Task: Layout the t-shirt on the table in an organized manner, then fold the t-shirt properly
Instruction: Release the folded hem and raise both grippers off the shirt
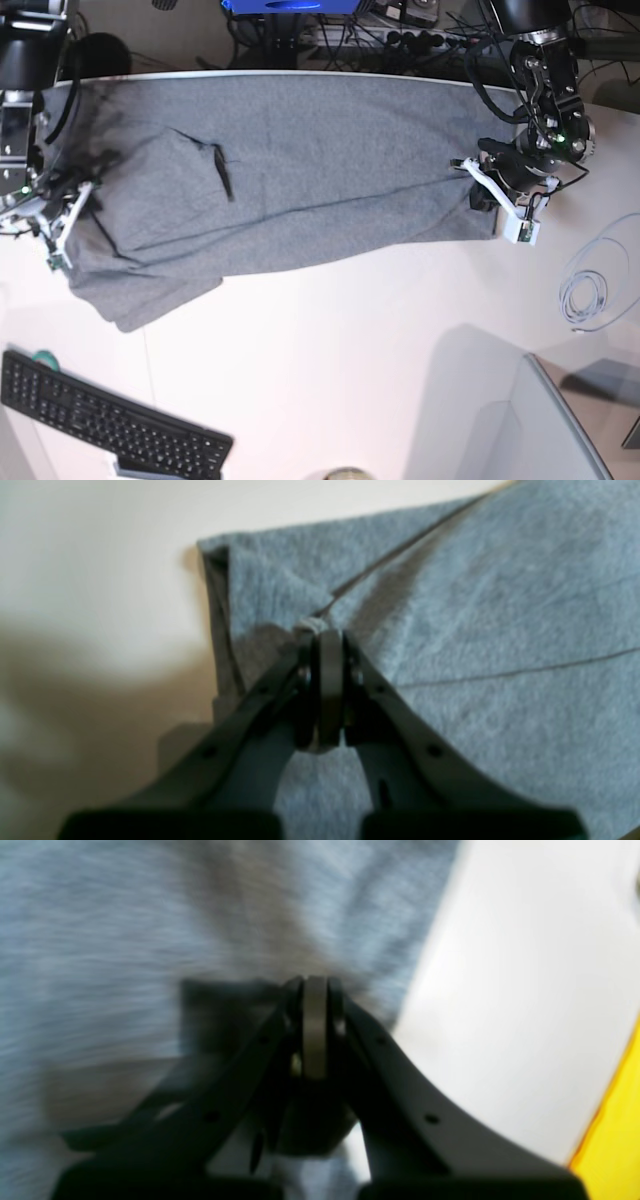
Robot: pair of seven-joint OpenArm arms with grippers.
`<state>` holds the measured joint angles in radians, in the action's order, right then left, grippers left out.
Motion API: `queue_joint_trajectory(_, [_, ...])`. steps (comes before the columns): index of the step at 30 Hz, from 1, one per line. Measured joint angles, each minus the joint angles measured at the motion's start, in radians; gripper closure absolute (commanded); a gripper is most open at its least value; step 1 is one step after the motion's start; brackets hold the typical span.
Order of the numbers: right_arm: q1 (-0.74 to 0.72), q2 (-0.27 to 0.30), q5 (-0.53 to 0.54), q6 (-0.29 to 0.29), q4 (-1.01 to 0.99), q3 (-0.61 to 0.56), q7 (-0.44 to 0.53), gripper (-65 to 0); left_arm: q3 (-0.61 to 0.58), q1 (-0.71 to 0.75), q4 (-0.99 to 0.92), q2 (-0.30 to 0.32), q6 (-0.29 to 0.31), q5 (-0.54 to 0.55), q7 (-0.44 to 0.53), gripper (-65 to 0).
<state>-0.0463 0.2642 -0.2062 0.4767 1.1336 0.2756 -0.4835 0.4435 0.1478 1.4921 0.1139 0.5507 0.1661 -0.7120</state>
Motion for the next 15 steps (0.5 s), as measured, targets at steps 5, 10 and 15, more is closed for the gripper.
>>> queue_joint_trajectory(5, [-0.088,0.034,0.001,-0.008,-0.161,-0.001,0.072,-0.6,-0.009,-0.001,0.000,0.001,-0.001,-0.001,0.000,0.0])
queue_joint_trajectory(10, [-0.165,0.068,-0.002,-0.055,-0.298,-0.003,0.095,-0.5,-0.055,-0.009,0.000,-0.005,0.002,0.001,0.002,0.0])
queue_joint_trajectory(15, [-0.172,0.080,-0.012,-0.079,-0.304,-0.005,0.171,-0.3,-0.051,-0.009,0.003,-0.003,0.000,0.003,0.001,0.0])
